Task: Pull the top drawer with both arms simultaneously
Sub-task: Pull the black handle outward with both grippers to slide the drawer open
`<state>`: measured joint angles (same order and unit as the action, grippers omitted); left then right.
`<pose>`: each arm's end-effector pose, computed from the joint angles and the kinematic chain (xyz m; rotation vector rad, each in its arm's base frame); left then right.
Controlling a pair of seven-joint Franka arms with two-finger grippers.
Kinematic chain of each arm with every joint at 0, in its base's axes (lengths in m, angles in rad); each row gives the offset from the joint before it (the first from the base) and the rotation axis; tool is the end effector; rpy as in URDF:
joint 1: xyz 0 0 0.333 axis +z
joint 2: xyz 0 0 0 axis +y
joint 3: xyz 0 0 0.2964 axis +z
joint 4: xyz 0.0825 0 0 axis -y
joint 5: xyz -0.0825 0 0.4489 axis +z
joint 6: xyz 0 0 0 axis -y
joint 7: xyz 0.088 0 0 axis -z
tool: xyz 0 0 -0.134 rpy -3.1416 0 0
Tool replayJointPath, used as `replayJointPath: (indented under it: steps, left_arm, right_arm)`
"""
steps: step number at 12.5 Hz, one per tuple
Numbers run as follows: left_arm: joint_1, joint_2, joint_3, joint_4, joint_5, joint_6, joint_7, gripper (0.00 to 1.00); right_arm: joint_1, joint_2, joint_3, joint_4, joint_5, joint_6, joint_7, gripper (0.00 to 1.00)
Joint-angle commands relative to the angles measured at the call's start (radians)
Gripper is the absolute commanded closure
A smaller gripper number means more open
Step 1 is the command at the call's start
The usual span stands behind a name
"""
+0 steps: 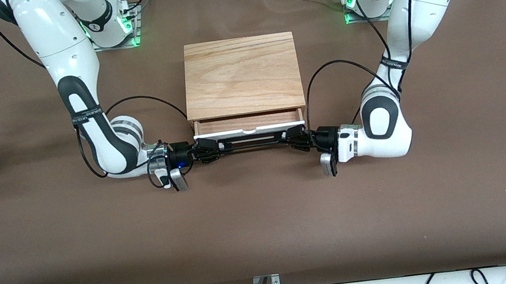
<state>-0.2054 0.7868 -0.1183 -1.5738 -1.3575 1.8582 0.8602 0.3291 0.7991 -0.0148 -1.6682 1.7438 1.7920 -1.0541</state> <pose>0.6507 -0.3171 0.1325 1.8127 -0.3119 -0.0842 0.6327 0.3218 0.1022 -1.6402 -0.1619 -0.0793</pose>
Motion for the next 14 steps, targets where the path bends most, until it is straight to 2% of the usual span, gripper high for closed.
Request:
replayJointPath:
  steps: [1, 6, 14]
  left_arm:
    - [-0.005, 0.069, -0.001, 0.104, -0.017, 0.031, 0.008, 0.83]
    - [-0.006, 0.137, -0.001, 0.201, -0.012, 0.088, -0.036, 0.83]
    - [-0.008, 0.241, 0.028, 0.360, -0.012, 0.090, -0.081, 0.83]
  right_arm:
    - [-0.001, 0.080, 0.006, 0.140, 0.063, 0.023, 0.037, 0.94]
    - [-0.001, 0.146, 0.004, 0.284, 0.071, 0.084, 0.126, 0.94]
    - [-0.012, 0.150, 0.003, 0.315, 0.071, 0.098, 0.155, 0.93]
